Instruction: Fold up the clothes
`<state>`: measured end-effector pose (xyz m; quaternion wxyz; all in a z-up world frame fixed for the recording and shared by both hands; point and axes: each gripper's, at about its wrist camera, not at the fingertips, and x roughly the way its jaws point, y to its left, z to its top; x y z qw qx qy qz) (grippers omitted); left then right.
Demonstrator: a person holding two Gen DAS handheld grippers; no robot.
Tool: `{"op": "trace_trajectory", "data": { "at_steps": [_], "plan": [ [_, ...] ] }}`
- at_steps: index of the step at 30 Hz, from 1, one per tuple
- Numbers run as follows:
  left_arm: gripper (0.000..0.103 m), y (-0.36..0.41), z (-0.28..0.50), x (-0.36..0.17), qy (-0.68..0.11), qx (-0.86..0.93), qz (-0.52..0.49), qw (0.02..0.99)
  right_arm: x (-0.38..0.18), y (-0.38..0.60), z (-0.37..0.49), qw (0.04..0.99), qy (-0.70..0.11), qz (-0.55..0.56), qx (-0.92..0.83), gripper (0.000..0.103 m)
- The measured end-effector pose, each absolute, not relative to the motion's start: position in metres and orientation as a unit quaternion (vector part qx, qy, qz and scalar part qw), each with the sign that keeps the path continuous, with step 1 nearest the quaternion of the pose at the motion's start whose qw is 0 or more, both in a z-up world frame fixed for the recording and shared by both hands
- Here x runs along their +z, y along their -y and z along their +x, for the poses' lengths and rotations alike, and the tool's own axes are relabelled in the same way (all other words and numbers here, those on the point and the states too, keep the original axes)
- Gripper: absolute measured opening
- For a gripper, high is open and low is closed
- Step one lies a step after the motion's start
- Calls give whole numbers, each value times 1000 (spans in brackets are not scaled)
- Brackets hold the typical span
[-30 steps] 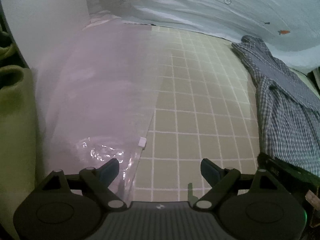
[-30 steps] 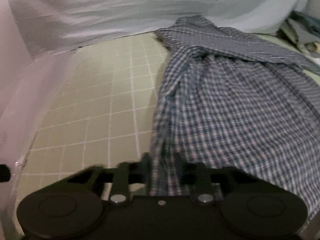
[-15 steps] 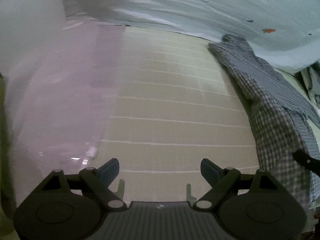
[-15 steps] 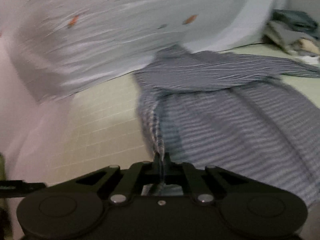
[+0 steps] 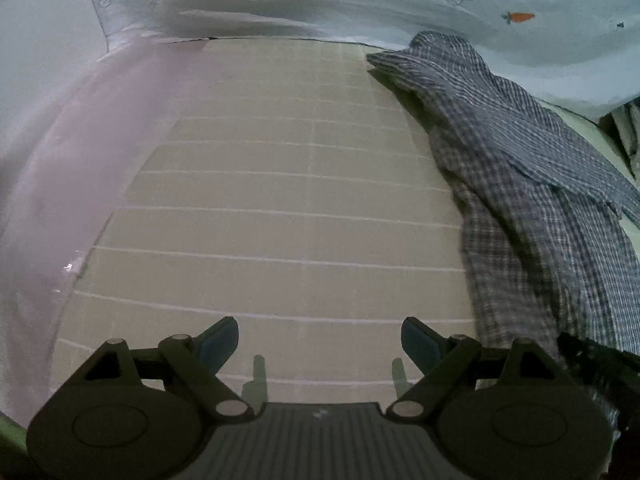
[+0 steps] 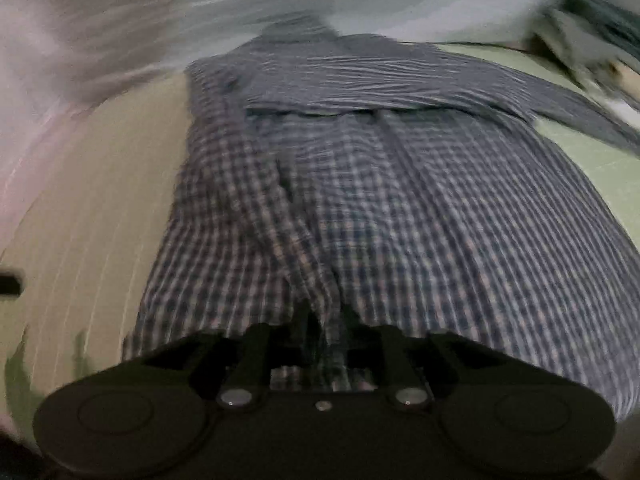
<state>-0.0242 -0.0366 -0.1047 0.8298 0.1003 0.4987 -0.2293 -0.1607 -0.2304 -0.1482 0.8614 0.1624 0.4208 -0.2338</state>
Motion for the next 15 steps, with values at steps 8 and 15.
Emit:
{"op": "trace_trajectory", "data": {
  "at_steps": [8,15],
  "plan": [
    [89,89,-34,-108,-489,-177,67,852,-110,320,-176,885,-361,190,-223,70],
    [89,103,-3,-105,-490,-125,11,862,-109,417,-177,861,-332,236,-304,71]
  ]
}}
